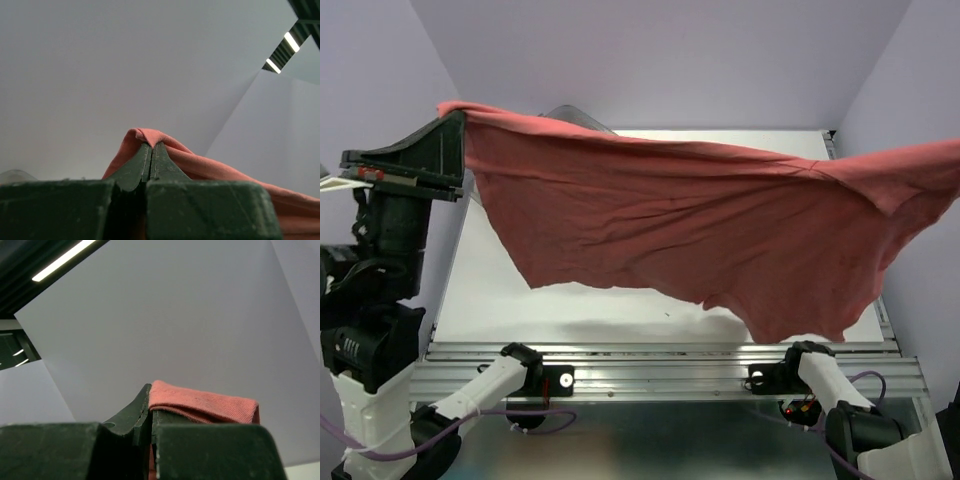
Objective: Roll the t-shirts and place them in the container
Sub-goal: Flatten out the T-shirt at the center of the board.
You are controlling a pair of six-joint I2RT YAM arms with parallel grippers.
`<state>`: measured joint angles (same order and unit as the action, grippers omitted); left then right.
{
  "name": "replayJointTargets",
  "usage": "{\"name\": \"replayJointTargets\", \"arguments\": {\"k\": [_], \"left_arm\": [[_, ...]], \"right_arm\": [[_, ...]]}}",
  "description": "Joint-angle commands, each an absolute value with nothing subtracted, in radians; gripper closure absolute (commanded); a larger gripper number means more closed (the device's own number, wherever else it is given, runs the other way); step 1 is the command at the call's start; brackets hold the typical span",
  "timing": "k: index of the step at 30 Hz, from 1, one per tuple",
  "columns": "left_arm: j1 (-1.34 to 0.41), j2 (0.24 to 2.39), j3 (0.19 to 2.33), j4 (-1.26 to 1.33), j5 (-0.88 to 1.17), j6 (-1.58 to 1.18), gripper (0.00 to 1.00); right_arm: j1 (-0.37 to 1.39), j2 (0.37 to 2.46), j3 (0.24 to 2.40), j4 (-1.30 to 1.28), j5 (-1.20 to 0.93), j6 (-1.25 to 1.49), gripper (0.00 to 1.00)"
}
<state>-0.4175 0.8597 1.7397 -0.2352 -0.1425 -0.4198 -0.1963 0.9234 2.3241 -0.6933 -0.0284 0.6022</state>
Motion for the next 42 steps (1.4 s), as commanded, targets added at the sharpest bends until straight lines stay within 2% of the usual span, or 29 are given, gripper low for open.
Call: {"name": "replayJointTargets", "arguments": {"k": [1, 7, 10, 17, 25, 32, 42], "left_arm": [[-0.414, 0.847, 1.792, -0.187, -0.149, -0.407, 1.00], [-0.414, 0.906, 1.743, -0.163, -0.138, -0.417, 1.00], [-0.414, 0.963, 1.697, -0.134, -0.120, -0.422, 1.00], [-0.414, 1.132, 1.598, -0.072, -0.088, -0.414, 1.00], [-0.414, 1.486, 1.555, 0.044, -0.014, -0.391, 1.00], [-0.414, 1.863, 1.736, 0.068, 0.006, -0.335, 1.00], [-0.411, 2.244, 2.094, 0.005, 0.051, -0.250, 1.00]], "right_arm": [[-0.201, 0.917, 2.327, -0.698, -0.005, 0.594, 0.99], [-0.181, 0.882, 2.274, -0.756, 0.139, 0.539, 0.99], [-0.172, 0.874, 2.165, -0.787, 0.205, 0.500, 0.99], [-0.172, 0.894, 1.830, -0.799, 0.340, 0.437, 0.99], [-0.172, 0.997, 1.414, -0.686, 0.376, 0.428, 0.99], [-0.172, 1.215, 1.252, -0.571, 0.440, 0.449, 0.99], [-0.181, 1.532, 1.322, -0.445, 0.498, 0.462, 0.99]]}}
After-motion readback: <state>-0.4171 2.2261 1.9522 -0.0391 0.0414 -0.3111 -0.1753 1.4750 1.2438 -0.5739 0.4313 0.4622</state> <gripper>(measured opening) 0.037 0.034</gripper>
